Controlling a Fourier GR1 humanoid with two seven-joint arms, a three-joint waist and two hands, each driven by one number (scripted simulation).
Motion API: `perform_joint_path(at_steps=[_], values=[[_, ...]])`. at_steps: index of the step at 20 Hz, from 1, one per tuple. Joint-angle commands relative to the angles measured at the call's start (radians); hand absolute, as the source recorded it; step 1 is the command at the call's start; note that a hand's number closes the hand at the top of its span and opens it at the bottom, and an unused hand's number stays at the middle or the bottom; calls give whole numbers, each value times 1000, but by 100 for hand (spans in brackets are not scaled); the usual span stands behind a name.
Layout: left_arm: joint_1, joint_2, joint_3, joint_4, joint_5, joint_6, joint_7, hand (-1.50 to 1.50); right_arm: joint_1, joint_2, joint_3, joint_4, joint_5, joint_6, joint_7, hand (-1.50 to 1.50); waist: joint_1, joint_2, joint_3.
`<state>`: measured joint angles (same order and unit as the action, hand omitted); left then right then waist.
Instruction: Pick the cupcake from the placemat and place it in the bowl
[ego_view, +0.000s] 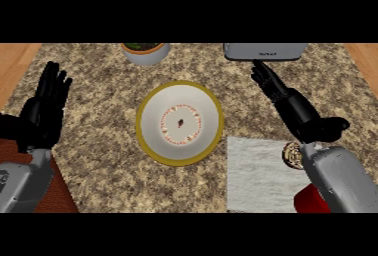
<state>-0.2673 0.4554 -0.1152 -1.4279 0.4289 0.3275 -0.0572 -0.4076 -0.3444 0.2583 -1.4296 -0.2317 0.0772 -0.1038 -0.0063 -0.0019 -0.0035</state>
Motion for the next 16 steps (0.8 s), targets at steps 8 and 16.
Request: perform_joint_path(at_steps=[8, 16], values=[[39, 82, 65, -17, -33, -31, -38, 0, 100, -96, 44, -195, 202, 10, -112, -150, -44, -22, 3], [32, 77, 94, -40, -20, -74, -22, 0, 560, -118, 121, -481, 385, -127, -384, -150, -21, -3, 3]])
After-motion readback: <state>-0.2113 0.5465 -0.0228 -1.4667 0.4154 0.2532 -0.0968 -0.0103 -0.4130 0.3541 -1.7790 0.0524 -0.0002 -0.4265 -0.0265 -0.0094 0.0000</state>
